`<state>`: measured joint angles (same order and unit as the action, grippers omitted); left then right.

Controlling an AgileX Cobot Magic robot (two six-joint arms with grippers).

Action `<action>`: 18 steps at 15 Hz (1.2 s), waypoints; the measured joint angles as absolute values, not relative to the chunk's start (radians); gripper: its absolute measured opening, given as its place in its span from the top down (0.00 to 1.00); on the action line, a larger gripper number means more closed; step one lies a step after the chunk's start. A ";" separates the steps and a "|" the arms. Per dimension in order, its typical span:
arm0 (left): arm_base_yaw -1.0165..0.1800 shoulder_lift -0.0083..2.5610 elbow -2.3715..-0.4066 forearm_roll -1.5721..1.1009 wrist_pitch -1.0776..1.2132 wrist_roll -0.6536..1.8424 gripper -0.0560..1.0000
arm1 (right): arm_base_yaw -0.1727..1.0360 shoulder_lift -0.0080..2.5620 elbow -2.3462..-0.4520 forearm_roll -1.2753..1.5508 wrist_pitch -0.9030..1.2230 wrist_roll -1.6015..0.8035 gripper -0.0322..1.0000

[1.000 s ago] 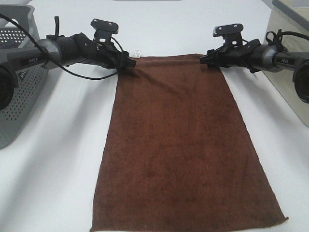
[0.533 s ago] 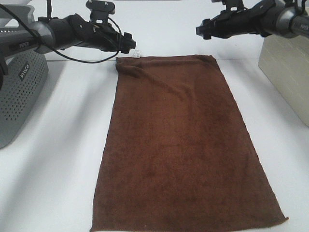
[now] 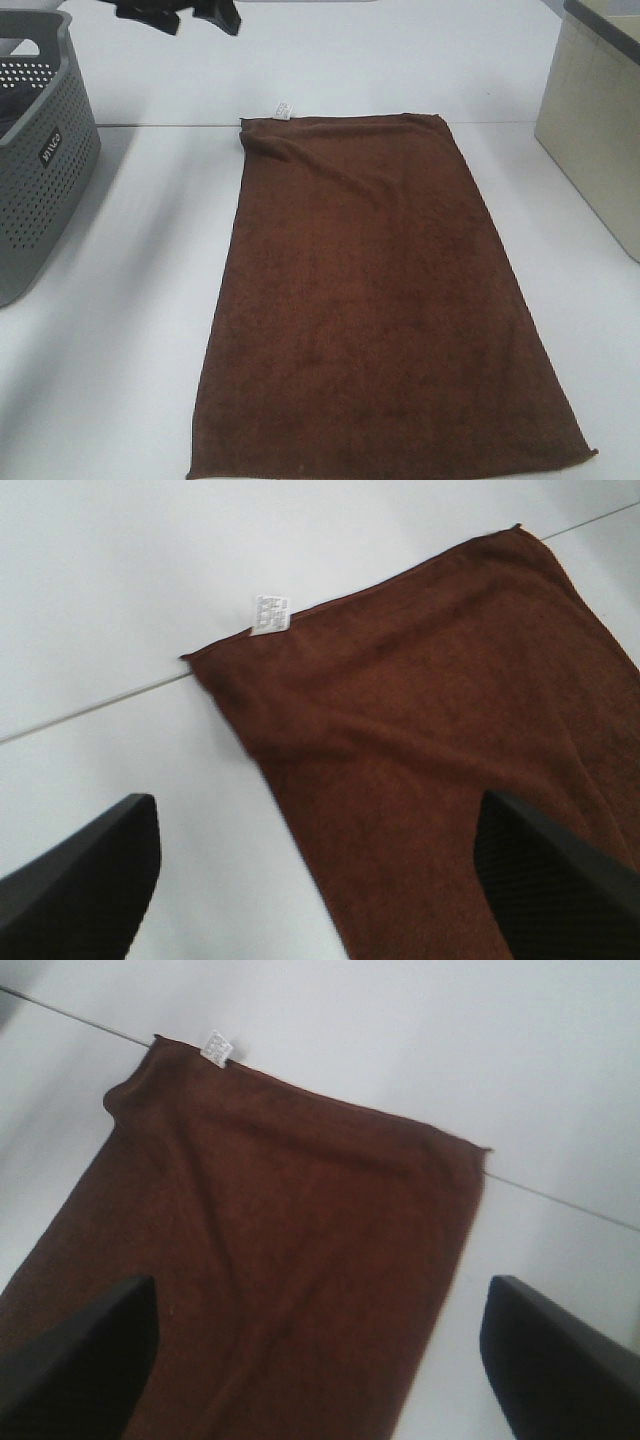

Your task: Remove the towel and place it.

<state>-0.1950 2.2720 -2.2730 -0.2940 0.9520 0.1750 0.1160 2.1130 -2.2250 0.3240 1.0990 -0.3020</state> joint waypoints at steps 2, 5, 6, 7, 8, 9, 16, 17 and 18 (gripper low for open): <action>-0.157 2.184 -2.274 -0.168 1.061 0.087 0.20 | 0.109 2.007 -2.225 0.178 1.194 -0.169 0.16; -0.083 2.097 -2.275 -0.074 1.154 0.034 0.20 | 0.042 1.913 -2.225 0.148 1.209 -0.108 0.16; -0.050 2.070 -2.275 -0.061 1.191 0.027 0.20 | 0.001 1.878 -2.221 0.153 1.211 -0.092 0.16; -0.024 2.050 -2.275 -0.055 1.207 0.025 0.20 | -0.031 1.843 -2.206 0.156 1.211 -0.089 0.16; -0.004 2.026 -2.268 -0.055 1.210 0.022 0.20 | -0.044 1.790 -2.173 0.157 1.211 -0.085 0.16; 0.011 2.000 -2.244 -0.055 1.211 0.021 0.20 | -0.047 1.730 -2.110 0.154 1.211 -0.084 0.16; 0.069 1.530 -1.611 -0.054 1.039 0.006 0.20 | -0.047 1.050 -1.404 0.145 1.219 -0.083 0.16; 0.069 1.484 -1.559 -0.054 1.022 0.006 0.20 | -0.047 1.003 -1.365 0.143 1.219 -0.083 0.16; 0.069 1.364 -1.428 -0.054 0.984 0.006 0.20 | -0.047 0.875 -1.261 0.134 1.219 -0.083 0.16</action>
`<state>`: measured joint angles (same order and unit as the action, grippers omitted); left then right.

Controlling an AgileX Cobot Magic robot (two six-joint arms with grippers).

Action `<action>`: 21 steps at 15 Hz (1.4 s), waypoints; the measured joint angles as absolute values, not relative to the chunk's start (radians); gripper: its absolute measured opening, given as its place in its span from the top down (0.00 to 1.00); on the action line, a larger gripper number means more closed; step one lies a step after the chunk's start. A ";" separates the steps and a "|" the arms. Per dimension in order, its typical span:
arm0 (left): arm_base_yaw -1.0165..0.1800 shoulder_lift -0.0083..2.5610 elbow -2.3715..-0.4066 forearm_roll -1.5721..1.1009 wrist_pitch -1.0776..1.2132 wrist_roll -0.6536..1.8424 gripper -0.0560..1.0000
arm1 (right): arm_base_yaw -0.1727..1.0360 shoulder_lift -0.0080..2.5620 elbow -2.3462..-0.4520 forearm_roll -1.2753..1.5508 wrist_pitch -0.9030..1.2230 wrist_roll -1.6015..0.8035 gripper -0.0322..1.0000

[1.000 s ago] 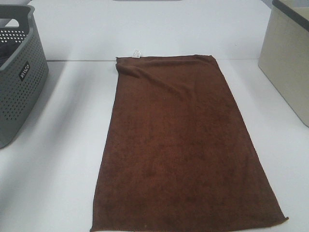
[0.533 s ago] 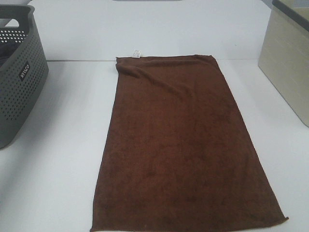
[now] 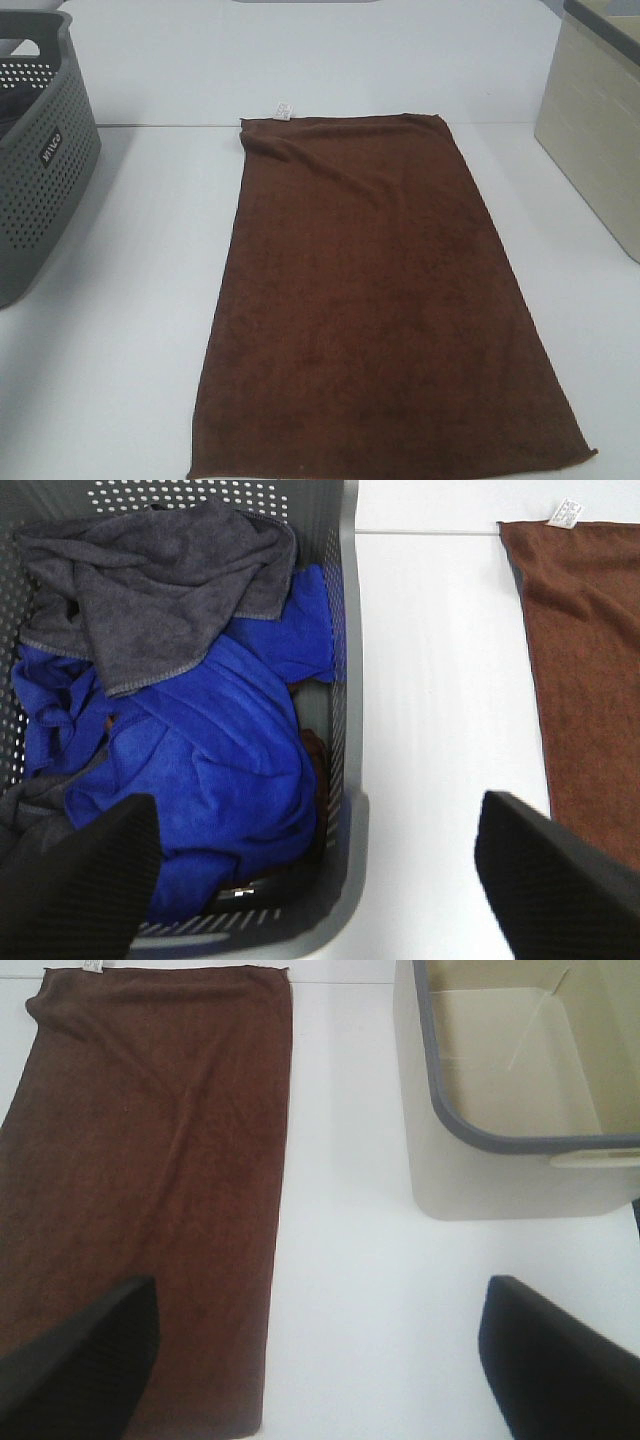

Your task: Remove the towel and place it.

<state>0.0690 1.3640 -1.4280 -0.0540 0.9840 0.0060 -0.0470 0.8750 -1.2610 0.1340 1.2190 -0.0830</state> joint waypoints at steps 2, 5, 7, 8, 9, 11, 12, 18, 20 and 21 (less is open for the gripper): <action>0.069 1.191 -1.281 -0.050 0.938 0.006 0.20 | -0.047 0.703 -1.145 0.126 1.220 -0.083 0.17; 0.069 0.937 -1.112 0.000 0.910 0.006 0.20 | -0.047 0.472 -0.988 0.123 1.223 -0.083 0.17; 0.069 0.772 -1.004 0.024 0.905 0.006 0.20 | -0.047 0.341 -0.908 0.120 1.223 -0.092 0.17; 0.069 0.692 -0.950 0.031 0.905 0.006 0.20 | -0.047 0.285 -0.870 0.120 1.223 -0.093 0.17; 0.069 0.601 -0.891 0.041 0.905 0.006 0.20 | -0.047 0.227 -0.837 0.120 1.224 -0.094 0.17; 0.069 0.433 -0.790 0.047 0.907 0.006 0.20 | -0.047 0.126 -0.794 0.120 1.224 -0.095 0.18; 0.069 0.354 -0.744 0.047 0.918 0.006 0.20 | -0.047 0.084 -0.777 0.120 1.224 -0.095 0.18; 0.069 -0.002 -0.633 0.033 1.142 0.070 0.20 | -0.047 -0.005 -0.696 0.120 1.225 -0.097 0.20; 0.069 -0.005 -0.603 0.014 1.152 0.083 0.20 | -0.047 -0.005 -0.631 0.120 1.225 -0.097 0.21; 0.069 -0.005 -0.571 0.008 1.131 0.083 0.20 | -0.047 -0.005 -0.589 0.121 1.215 -0.097 0.21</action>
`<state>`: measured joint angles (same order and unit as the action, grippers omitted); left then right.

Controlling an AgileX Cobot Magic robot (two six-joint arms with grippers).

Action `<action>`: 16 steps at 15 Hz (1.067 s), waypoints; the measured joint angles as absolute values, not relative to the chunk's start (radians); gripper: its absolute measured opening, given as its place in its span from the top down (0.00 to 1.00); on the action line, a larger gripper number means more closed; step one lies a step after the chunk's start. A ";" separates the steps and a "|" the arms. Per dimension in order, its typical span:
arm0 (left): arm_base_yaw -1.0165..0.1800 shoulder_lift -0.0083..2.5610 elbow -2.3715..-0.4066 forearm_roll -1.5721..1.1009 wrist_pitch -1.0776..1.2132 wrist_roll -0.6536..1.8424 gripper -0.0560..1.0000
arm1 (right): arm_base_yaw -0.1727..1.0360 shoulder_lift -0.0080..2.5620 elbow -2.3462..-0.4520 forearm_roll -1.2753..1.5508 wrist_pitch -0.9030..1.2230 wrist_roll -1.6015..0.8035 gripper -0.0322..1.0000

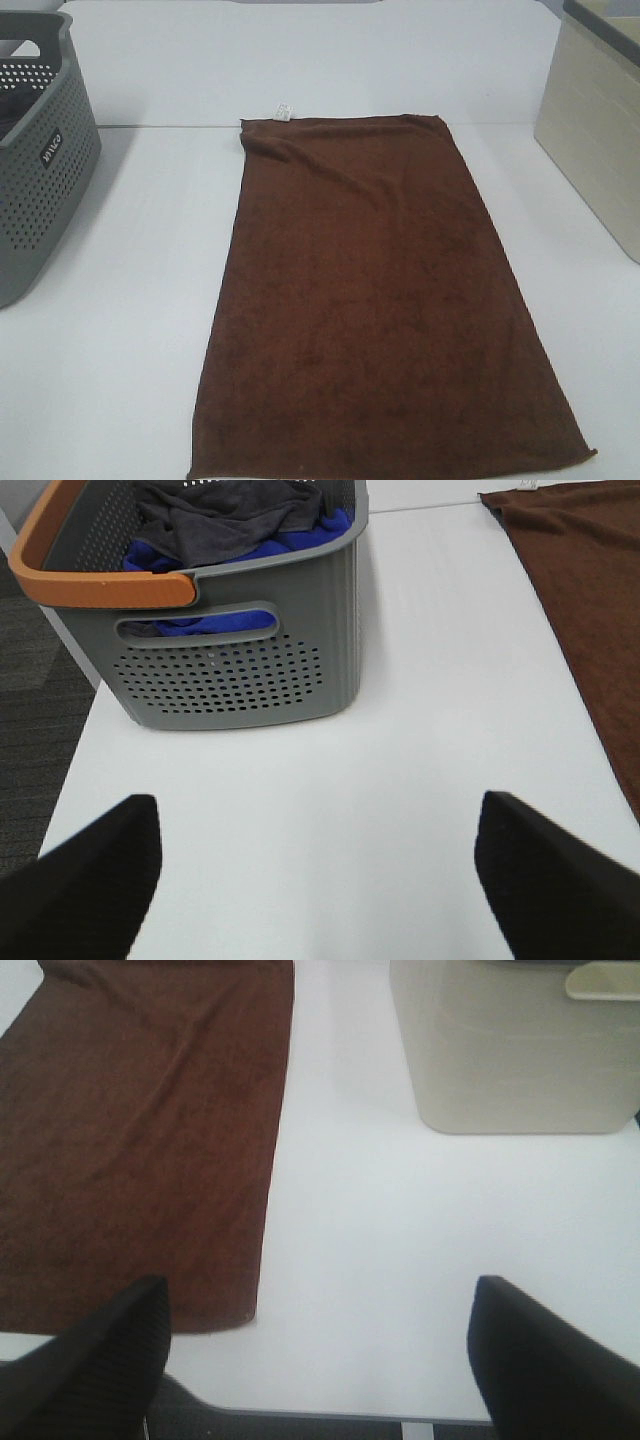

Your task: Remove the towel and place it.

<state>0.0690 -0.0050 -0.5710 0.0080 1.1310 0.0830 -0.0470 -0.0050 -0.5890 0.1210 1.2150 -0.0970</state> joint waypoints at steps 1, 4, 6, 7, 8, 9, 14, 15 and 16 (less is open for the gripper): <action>0.069 -0.005 -0.532 0.000 1.096 0.079 0.20 | -0.047 -0.005 -0.555 0.125 1.194 -0.099 0.22; 0.069 -0.005 -0.498 0.000 1.062 0.069 0.20 | -0.047 -0.004 -0.530 0.138 1.117 -0.117 0.22; 0.069 -0.005 -0.495 0.000 1.054 0.059 0.20 | -0.047 -0.004 -0.503 0.142 1.071 -0.125 0.23; 0.069 -0.005 -0.495 0.000 1.054 0.059 0.20 | -0.047 -0.004 -0.503 0.143 1.069 -0.126 0.23; 0.069 -0.005 -0.495 0.000 1.054 0.056 0.20 | -0.047 -0.004 -0.503 0.143 1.069 -0.126 0.23; 0.069 -0.005 -0.495 0.000 1.054 0.053 0.20 | -0.047 -0.004 -0.503 0.143 1.069 -0.126 0.23; 0.069 -0.005 -0.495 0.000 1.052 0.049 0.20 | 0.010 -0.004 -0.503 0.145 1.069 -0.128 0.23; 0.069 -0.005 -0.495 0.000 1.052 0.049 0.20 | 0.010 -0.004 -0.503 0.145 1.069 -0.128 0.23; 0.069 -0.005 -0.495 0.000 1.052 0.049 0.20 | 0.010 -0.004 -0.503 0.145 1.069 -0.128 0.23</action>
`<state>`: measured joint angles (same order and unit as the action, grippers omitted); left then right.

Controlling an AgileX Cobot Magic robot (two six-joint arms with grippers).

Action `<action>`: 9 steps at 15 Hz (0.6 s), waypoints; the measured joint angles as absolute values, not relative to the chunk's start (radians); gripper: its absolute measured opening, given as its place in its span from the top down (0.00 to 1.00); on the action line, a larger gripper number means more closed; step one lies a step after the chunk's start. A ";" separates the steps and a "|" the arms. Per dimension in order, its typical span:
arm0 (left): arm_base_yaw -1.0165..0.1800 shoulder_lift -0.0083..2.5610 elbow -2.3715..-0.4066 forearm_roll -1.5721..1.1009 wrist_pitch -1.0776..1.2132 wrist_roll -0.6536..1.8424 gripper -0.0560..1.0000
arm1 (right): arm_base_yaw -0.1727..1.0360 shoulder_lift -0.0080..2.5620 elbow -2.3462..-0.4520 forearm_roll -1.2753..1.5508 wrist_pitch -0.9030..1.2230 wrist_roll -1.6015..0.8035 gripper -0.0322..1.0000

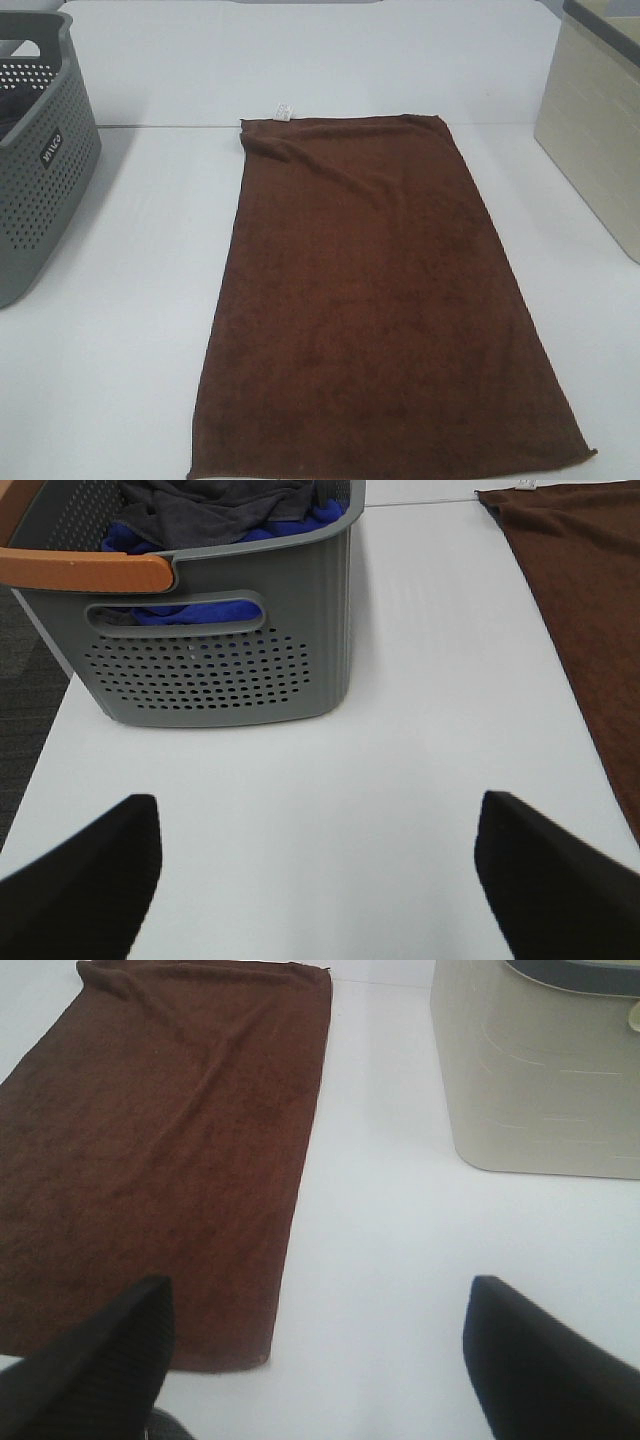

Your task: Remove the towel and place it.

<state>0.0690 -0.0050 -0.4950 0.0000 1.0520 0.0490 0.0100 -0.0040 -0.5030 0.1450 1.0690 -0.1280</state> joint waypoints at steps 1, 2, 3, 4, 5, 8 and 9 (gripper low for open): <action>0.069 -0.005 -0.495 0.000 1.052 0.049 0.20 | 0.010 -0.004 -0.503 0.145 1.069 -0.128 0.23; 0.069 -0.005 -0.495 0.000 1.052 0.049 0.20 | 0.010 -0.004 -0.503 0.145 1.069 -0.128 0.23; 0.069 -0.005 -0.495 0.000 1.052 0.048 0.20 | 0.010 -0.004 -0.503 0.145 1.069 -0.128 0.23; 0.069 -0.005 -0.495 0.000 1.052 0.048 0.20 | 0.010 -0.004 -0.503 0.145 1.069 -0.128 0.23; 0.069 -0.005 -0.495 0.000 1.052 0.048 0.20 | 0.010 -0.004 -0.503 0.145 1.069 -0.128 0.23; 0.069 -0.005 -0.495 0.000 1.052 0.048 0.20 | 0.010 -0.004 -0.503 0.145 1.069 -0.128 0.23; 0.069 -0.005 -0.495 0.000 1.052 0.048 0.20 | 0.010 -0.004 -0.503 0.145 1.069 -0.127 0.23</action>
